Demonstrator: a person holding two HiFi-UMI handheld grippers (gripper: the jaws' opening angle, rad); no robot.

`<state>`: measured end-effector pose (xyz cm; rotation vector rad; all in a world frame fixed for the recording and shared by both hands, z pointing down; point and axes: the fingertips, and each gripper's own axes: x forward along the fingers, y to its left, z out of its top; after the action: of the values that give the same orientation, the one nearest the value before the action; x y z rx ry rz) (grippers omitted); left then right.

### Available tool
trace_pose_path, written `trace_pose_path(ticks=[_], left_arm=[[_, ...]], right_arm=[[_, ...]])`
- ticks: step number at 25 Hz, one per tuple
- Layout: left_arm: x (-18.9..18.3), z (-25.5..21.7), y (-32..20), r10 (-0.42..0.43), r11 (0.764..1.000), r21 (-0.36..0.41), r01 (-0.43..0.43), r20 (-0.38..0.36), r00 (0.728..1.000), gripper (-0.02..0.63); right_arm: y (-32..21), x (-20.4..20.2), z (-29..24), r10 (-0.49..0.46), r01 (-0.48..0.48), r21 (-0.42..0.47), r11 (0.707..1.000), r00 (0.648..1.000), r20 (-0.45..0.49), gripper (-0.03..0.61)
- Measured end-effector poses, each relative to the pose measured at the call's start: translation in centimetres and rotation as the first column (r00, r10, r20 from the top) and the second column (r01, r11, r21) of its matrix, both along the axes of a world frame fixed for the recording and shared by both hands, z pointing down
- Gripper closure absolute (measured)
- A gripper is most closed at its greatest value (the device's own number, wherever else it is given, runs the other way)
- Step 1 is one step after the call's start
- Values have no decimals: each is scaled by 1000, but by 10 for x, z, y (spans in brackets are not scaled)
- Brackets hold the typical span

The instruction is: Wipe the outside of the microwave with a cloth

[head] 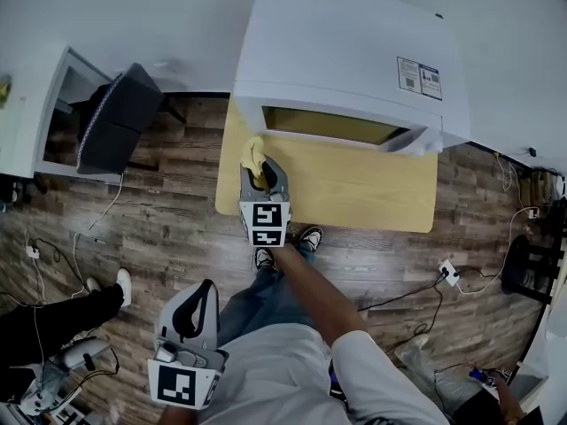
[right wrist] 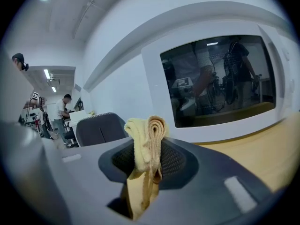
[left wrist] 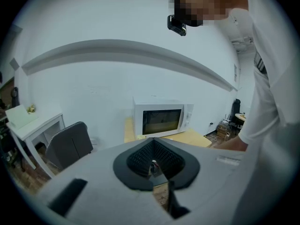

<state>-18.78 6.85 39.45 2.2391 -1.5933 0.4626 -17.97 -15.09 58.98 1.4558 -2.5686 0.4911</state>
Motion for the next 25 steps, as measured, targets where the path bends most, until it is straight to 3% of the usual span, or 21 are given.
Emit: trace_pose_path(ticks=[16,25], left_arm=[[21,-16,-8,70,996,65,-66,-58,996,621],[23,-22,-11,119,990,87,-114,-51,992,621]], right_arm=[[31,81,-64,-11,11,-2,1000,1000,24,457],[61,125,-98,13,-12,-16,1000,999,40,457]])
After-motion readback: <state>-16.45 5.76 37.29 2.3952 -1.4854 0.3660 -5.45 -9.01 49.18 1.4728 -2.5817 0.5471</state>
